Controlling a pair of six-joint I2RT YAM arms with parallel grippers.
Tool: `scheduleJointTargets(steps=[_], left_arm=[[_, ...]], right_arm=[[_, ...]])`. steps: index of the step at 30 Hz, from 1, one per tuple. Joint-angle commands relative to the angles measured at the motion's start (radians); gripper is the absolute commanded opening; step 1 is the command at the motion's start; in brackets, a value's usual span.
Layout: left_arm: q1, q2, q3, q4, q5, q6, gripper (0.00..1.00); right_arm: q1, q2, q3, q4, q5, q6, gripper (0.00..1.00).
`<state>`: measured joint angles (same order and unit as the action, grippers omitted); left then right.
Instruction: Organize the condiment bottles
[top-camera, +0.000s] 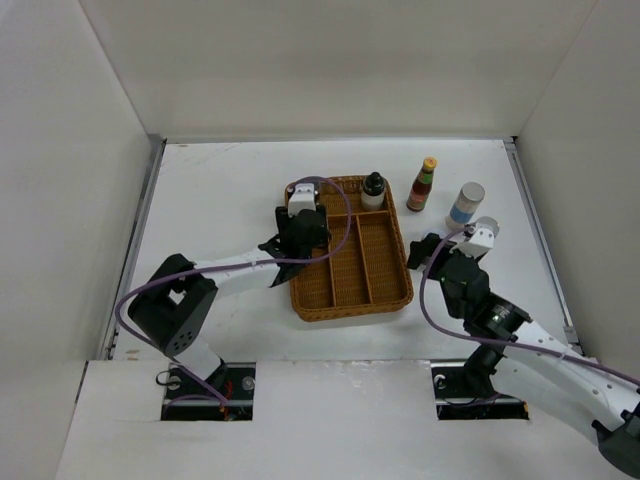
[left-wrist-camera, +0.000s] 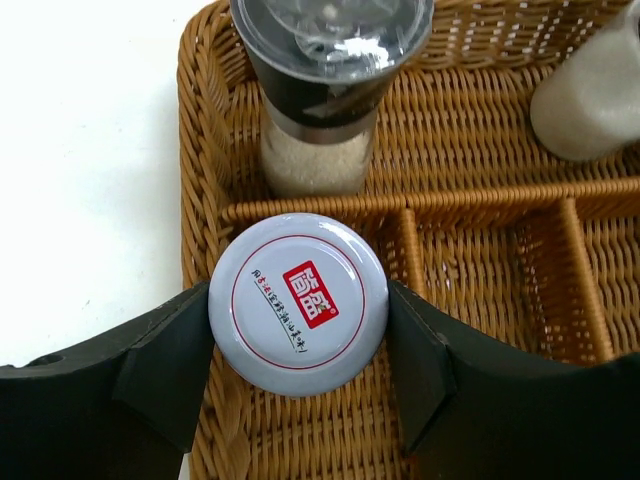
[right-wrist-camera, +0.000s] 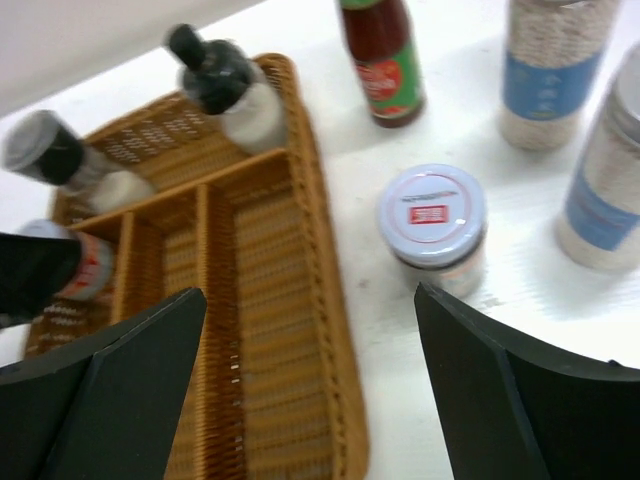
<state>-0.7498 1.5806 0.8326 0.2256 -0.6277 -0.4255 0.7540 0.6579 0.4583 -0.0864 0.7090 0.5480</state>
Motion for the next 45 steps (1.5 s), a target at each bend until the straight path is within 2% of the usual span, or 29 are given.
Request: scheduleJointTargets(steps=[1, 3, 8, 11, 15, 18, 24, 27, 33, 34, 37, 40, 42, 45], left_arm=[[0.016, -0.004, 0.054, 0.175, 0.011, 0.007, 0.48], [0.017, 0.007, 0.063, 0.173, 0.014, 0.008, 0.54], [0.008, -0.022, 0.031, 0.169, 0.002, 0.007, 0.89], [-0.009, -0.089, -0.030, 0.190, -0.026, -0.004, 1.00], [-0.045, -0.241, -0.122, 0.234, -0.032, -0.005, 1.00], [-0.084, -0.390, -0.257, 0.360, -0.058, -0.007, 1.00], [-0.142, -0.594, -0.528, 0.537, -0.231, -0.028, 1.00], [-0.075, -0.636, -0.619, 0.584, -0.309, -0.042, 1.00], [0.002, -0.565, -0.675, 0.623, -0.271, -0.170, 1.00], [0.005, -0.551, -0.675, 0.623, -0.270, -0.176, 1.00], [0.020, -0.556, -0.684, 0.620, -0.279, -0.196, 1.00], [0.043, -0.567, -0.694, 0.615, -0.291, -0.214, 1.00], [0.062, -0.554, -0.698, 0.615, -0.291, -0.229, 1.00], [0.088, -0.522, -0.698, 0.613, -0.258, -0.259, 1.00]], right_arm=[[-0.046, 0.014, 0.020, -0.024, 0.047, 0.016, 0.95], [-0.078, 0.019, 0.011, -0.045, 0.049, 0.044, 1.00], [-0.196, 0.063, 0.013, -0.101, 0.029, 0.076, 1.00], [-0.244, 0.107, 0.032, -0.078, -0.046, 0.052, 1.00], [-0.282, 0.189, 0.066, -0.018, -0.126, 0.018, 1.00], [-0.298, 0.261, 0.088, 0.033, -0.176, -0.003, 1.00], [-0.334, 0.397, 0.121, 0.116, -0.197, -0.016, 1.00], [-0.364, 0.477, 0.154, 0.128, -0.209, -0.022, 1.00], [-0.373, 0.644, 0.233, 0.151, -0.198, -0.046, 1.00], [-0.373, 0.669, 0.246, 0.152, -0.195, -0.049, 0.95], [-0.376, 0.713, 0.260, 0.174, -0.174, -0.057, 0.74], [-0.371, 0.675, 0.256, 0.179, -0.099, -0.086, 0.56], [-0.344, 0.613, 0.272, 0.165, -0.054, -0.132, 0.50], [-0.286, 0.511, 0.333, 0.116, -0.020, -0.206, 0.48]])
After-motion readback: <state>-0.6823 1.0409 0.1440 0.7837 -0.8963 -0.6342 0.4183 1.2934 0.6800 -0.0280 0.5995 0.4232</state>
